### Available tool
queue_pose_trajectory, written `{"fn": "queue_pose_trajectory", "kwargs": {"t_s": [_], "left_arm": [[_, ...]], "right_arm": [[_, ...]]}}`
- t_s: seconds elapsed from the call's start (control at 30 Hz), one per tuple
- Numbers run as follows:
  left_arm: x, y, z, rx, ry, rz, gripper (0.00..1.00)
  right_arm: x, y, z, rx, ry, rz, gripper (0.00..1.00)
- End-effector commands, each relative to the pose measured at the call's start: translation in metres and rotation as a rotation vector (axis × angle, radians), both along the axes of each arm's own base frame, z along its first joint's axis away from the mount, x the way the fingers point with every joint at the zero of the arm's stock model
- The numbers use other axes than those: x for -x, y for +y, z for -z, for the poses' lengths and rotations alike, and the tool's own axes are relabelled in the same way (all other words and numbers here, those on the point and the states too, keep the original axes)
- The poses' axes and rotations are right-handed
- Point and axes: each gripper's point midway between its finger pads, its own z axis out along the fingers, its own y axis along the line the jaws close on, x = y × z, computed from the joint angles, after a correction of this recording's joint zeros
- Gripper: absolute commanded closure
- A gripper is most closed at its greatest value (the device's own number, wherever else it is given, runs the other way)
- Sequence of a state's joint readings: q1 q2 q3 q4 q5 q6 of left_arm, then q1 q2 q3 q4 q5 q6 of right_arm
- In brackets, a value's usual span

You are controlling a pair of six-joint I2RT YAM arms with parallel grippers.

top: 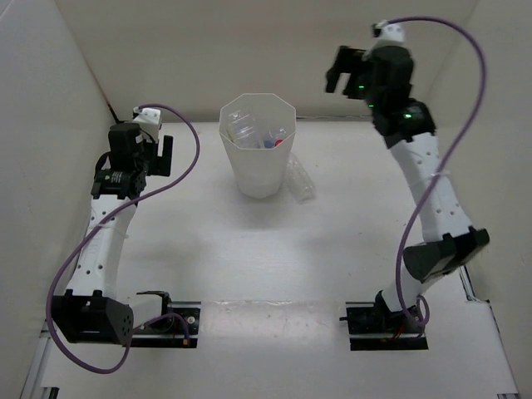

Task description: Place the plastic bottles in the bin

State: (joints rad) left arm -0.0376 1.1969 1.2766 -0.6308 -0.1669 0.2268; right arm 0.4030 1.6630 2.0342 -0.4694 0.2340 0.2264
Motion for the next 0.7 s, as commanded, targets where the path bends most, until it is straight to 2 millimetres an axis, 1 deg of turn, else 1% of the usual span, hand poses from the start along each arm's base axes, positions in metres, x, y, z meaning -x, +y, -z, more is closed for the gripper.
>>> {"fn": "queue_pose_trajectory", "kwargs": {"t_s": [0.0, 0.07, 0.1, 0.13, 0.17, 0.2, 0.23, 0.27, 0.3, 0.33, 0.37, 0.4, 0.43, 0.47, 0.5, 0.53, 0.57, 0.6, 0.63, 0.67], "left_arm": [[0.008, 0.001, -0.002, 0.029, -0.012, -0.01, 0.0], [0.008, -0.001, -0.002, 0.041, -0.013, -0.006, 0.0], [0.009, -0.003, 0.0, 0.045, -0.004, 0.002, 0.0], [0.009, -0.003, 0.0, 0.045, -0.004, 0.002, 0.0], [0.007, -0.003, 0.003, 0.045, 0.007, 0.001, 0.0], [0.009, -0.003, 0.006, 0.045, 0.019, 0.001, 0.0], [0.009, -0.003, 0.001, 0.045, 0.008, 0.001, 0.0], [0.01, -0.003, 0.003, 0.045, 0.019, 0.001, 0.0], [0.01, -0.003, 0.003, 0.045, 0.019, 0.001, 0.0], [0.01, -0.003, 0.003, 0.045, 0.019, 0.001, 0.0], [0.01, 0.0, 0.003, 0.03, 0.02, -0.003, 0.0], [0.014, 0.003, 0.002, 0.03, 0.02, -0.012, 0.0], [0.015, 0.003, 0.006, 0.03, 0.031, -0.012, 0.0], [0.015, 0.006, 0.006, 0.03, 0.031, -0.021, 0.0], [0.016, 0.006, 0.011, 0.03, 0.041, -0.022, 0.0], [0.016, 0.009, 0.011, 0.03, 0.041, -0.031, 0.0], [0.016, 0.009, 0.011, 0.03, 0.041, -0.031, 0.0], [0.017, 0.013, 0.015, 0.03, 0.052, -0.043, 0.0], [0.019, 0.013, 0.017, 0.03, 0.061, -0.043, 0.0], [0.019, 0.016, 0.017, 0.031, 0.061, -0.053, 0.0]], "right_arm": [[0.024, -0.029, 0.055, -0.062, 0.231, -0.084, 0.0], [0.027, -0.029, 0.095, -0.006, 0.311, -0.127, 0.0], [0.027, -0.028, 0.135, 0.033, 0.394, -0.146, 0.0], [0.028, -0.025, 0.156, 0.074, 0.438, -0.154, 0.0], [0.026, -0.029, 0.173, 0.125, 0.463, -0.161, 0.0], [0.023, -0.024, 0.197, 0.156, 0.512, -0.169, 0.0], [0.021, -0.026, 0.211, 0.177, 0.54, -0.164, 0.0], [0.018, -0.021, 0.231, 0.199, 0.579, -0.179, 0.0], [0.013, -0.02, 0.241, 0.21, 0.59, -0.184, 0.0], [0.006, -0.015, 0.238, 0.206, 0.571, -0.204, 0.0], [0.002, -0.011, 0.243, 0.21, 0.579, -0.223, 0.0], [-0.004, -0.006, 0.26, 0.207, 0.613, -0.242, 0.0], [-0.003, 0.002, 0.264, 0.194, 0.621, -0.293, 0.0], [-0.004, 0.012, 0.275, 0.2, 0.637, -0.331, 0.0], [-0.003, 0.021, 0.279, 0.202, 0.637, -0.366, 0.0], [-0.003, 0.023, 0.285, 0.206, 0.647, -0.383, 0.0], [0.002, 0.036, 0.297, 0.228, 0.662, -0.428, 0.0], [0.004, 0.04, 0.302, 0.233, 0.672, -0.437, 0.0], [0.006, 0.045, 0.314, 0.24, 0.692, -0.448, 0.0], [0.008, 0.044, 0.323, 0.242, 0.712, -0.448, 0.0]]}}
